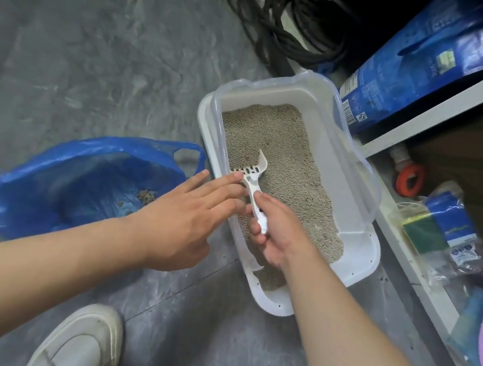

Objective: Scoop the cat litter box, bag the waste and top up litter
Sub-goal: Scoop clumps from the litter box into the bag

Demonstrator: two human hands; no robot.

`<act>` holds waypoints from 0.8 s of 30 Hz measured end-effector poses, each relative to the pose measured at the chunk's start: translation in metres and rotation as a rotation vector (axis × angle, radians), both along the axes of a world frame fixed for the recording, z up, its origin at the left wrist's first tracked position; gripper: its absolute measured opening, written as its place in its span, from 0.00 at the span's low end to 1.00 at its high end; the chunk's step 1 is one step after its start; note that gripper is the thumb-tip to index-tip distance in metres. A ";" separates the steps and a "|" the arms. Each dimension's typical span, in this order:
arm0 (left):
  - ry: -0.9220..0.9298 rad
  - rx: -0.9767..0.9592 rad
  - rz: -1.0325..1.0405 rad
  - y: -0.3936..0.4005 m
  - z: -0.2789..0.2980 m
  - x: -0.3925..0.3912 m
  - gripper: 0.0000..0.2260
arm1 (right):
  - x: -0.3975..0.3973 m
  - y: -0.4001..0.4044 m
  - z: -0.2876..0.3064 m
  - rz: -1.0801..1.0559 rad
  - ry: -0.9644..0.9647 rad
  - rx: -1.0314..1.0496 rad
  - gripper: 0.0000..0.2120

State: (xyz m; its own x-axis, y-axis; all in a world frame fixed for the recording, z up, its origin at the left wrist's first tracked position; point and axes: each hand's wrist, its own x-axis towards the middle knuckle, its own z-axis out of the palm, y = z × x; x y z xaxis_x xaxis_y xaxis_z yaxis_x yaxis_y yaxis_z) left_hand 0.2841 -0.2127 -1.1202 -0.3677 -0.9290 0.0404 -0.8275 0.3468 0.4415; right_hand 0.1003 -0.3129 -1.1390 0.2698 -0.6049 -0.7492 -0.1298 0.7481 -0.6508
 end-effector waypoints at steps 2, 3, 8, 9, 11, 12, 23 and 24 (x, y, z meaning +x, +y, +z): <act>-0.003 0.001 -0.007 0.000 0.000 0.000 0.35 | -0.007 0.003 0.004 -0.030 -0.018 -0.021 0.09; -0.007 0.010 -0.008 -0.001 0.000 0.000 0.34 | -0.012 0.005 0.008 -0.045 -0.026 -0.037 0.08; -0.011 0.037 -0.003 -0.003 0.000 -0.003 0.32 | -0.049 0.019 0.033 -0.130 -0.001 -0.132 0.09; -0.008 0.042 0.000 -0.003 0.001 -0.004 0.32 | -0.056 0.023 0.036 -0.138 0.014 -0.142 0.10; -0.012 0.048 0.006 -0.004 0.001 -0.005 0.32 | -0.067 0.029 0.039 -0.157 0.033 -0.142 0.10; -0.016 0.049 0.007 -0.004 0.002 -0.005 0.32 | -0.071 0.031 0.038 -0.171 0.037 -0.134 0.09; -0.037 0.051 0.019 -0.003 0.005 -0.009 0.32 | -0.085 0.041 0.036 -0.232 0.040 -0.112 0.08; -0.038 0.055 0.022 -0.003 0.005 -0.009 0.32 | -0.085 0.041 0.036 -0.227 0.039 -0.112 0.08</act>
State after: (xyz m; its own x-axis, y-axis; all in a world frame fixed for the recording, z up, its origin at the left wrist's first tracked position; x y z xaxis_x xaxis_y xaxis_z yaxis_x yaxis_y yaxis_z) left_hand 0.2747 -0.2160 -1.1152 -0.3479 -0.9372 -0.0242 -0.8510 0.3049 0.4276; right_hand 0.0154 -0.2721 -1.1029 0.0900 -0.7269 -0.6809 0.0069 0.6841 -0.7294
